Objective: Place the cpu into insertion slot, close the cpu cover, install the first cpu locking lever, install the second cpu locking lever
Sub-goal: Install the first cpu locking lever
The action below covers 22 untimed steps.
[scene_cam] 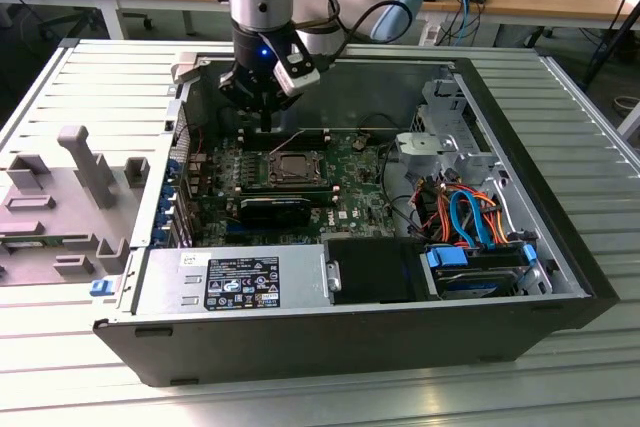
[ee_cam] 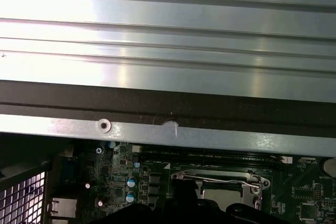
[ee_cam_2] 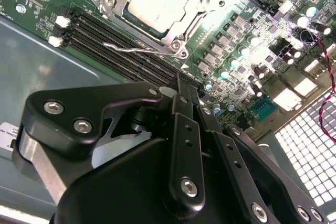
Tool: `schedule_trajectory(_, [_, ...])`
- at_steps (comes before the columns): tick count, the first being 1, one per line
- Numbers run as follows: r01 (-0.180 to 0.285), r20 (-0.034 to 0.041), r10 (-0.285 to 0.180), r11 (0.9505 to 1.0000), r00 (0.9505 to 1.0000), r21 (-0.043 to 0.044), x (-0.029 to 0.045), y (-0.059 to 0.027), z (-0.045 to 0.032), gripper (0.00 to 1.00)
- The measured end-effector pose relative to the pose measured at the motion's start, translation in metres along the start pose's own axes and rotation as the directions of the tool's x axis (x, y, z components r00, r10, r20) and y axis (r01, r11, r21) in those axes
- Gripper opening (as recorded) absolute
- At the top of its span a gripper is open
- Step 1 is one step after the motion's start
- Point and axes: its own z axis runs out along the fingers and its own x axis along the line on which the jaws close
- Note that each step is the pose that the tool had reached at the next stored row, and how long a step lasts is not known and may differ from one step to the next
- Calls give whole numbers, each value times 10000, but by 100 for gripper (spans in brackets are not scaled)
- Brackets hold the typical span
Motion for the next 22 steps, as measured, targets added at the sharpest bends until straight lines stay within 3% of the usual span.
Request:
schedule_trajectory(7, [2,0,-2,10000,10000,5,-2,-1,32,11])
schedule_trajectory(22, [3,-2,-3,10000,10000,50,-16,-8,234,11])
